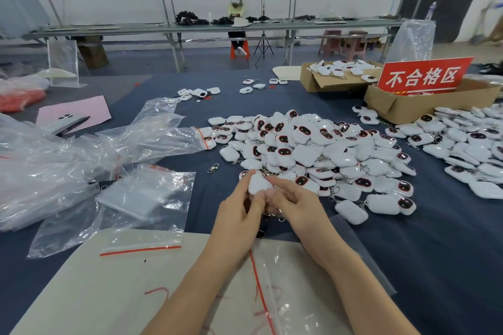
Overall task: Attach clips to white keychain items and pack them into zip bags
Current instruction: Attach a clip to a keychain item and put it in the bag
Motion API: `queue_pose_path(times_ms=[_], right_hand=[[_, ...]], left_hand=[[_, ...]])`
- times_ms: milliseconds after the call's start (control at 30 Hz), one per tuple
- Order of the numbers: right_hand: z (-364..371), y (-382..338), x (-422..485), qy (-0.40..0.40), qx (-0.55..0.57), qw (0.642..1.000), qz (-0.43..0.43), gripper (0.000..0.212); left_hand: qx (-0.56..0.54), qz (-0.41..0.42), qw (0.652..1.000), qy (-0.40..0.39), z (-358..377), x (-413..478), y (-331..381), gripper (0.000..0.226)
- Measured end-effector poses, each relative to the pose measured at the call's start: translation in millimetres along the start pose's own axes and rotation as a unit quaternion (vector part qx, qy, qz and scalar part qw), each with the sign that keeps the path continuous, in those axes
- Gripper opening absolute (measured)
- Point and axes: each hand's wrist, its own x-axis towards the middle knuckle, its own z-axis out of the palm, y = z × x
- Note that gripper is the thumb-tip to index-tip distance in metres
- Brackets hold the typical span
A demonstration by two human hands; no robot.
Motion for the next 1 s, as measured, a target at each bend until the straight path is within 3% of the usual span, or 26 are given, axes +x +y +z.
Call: queue_pose_path(times_ms=[100, 733, 1000], right_hand=[[0.8, -0.3, -0.2, -0.038, -0.026, 0.999, 0.002, 0.032], [4.8, -5.1, -8.8, 0.037, 0.022, 0.999, -0.008, 0.023], [5.1, -6.5, -7.6, 0.051, 0.019, 0.998, -0.021, 0.031]], left_hand=[[-0.002, -0.004, 1.0, 0.016, -0.2, -0.1, -0.5, 0.042], [-0.128, -0.024, 0.991, -0.016, -7.7, 2.2, 4.1, 0.028], [-0.162, -0.036, 0.984, -0.058, -7.7, 2.9, 10.3, 0.023]])
